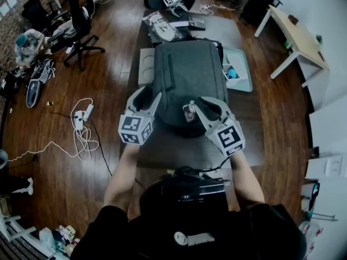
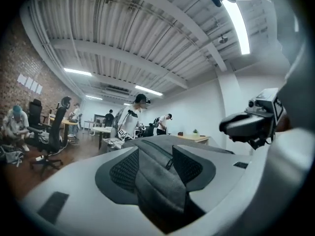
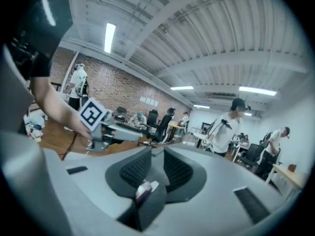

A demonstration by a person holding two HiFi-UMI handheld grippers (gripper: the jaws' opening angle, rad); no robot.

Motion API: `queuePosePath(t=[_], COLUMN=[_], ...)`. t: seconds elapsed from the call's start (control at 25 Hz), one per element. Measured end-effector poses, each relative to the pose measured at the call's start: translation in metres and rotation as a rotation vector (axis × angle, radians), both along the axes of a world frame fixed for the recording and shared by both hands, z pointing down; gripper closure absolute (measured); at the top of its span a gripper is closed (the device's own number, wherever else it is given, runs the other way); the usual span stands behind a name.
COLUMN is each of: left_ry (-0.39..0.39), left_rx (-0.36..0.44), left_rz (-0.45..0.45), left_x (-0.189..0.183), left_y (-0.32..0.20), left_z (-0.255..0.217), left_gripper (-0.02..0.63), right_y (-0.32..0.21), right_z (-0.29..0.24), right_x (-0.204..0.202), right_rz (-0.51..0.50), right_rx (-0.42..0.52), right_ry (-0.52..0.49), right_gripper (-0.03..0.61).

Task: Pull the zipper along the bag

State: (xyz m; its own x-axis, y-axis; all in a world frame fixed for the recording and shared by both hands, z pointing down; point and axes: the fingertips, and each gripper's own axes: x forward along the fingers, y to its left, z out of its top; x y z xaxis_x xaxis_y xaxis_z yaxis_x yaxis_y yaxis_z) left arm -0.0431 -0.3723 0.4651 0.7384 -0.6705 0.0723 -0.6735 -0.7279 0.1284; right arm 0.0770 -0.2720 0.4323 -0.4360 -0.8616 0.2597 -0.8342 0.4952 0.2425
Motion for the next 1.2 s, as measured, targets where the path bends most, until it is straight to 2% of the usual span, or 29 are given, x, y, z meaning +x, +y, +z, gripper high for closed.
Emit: queuePosePath(t=[0.16, 0.2, 0.28, 0.52, 0.68, 0.88, 1.04, 1.2], left_ry=[-0.056, -0.076, -0.125, -0.276, -0.34, -0.394, -0.402, -0.438], left_rx=[-0.016, -0.024, -0.04, -0.086, -0.047, 0.02, 0.067, 0.102], left_rz=[-0.05, -0.062, -0.084, -0.14, -0.111, -0.039, 0.008, 0.039], left_x=[-0.02, -0.024, -0.03, -0.04, -0.027, -0.001, 0.006, 0.016], left_y=[-0.008, -0.011, -0.019, -0.062, -0.089, -0.102, -0.105, -0.107], left_z=[0.024, 0.032, 0.051, 0.115, 0.136, 0.138, 0.136, 0.14], left_gripper=[0.402, 0.402, 0.402, 0.4, 0.4, 0.4, 0.407, 0.454], right_y=[-0.061, -0.073, -0.091, -0.099, -0.102, -0.104, -0.107, -0.106], right_z=[-0.002, 0.003, 0.017, 0.038, 0.043, 0.048, 0.05, 0.049], right_x=[0.012, 0.016, 0.025, 0.034, 0.036, 0.037, 0.036, 0.036], right_rz=[0.086, 0.099, 0.123, 0.107, 0.099, 0.097, 0.09, 0.09], right_rx=[0.05, 0.039, -0.007, -0.09, -0.144, -0.149, -0.148, -0.142], right_ry=[-0.091, -0.109, -0.131, -0.183, -0.249, -0.244, -0.251, -0.25], right_gripper=[0.508, 0.508, 0.466, 0.467, 0.477, 0.485, 0.499, 0.503])
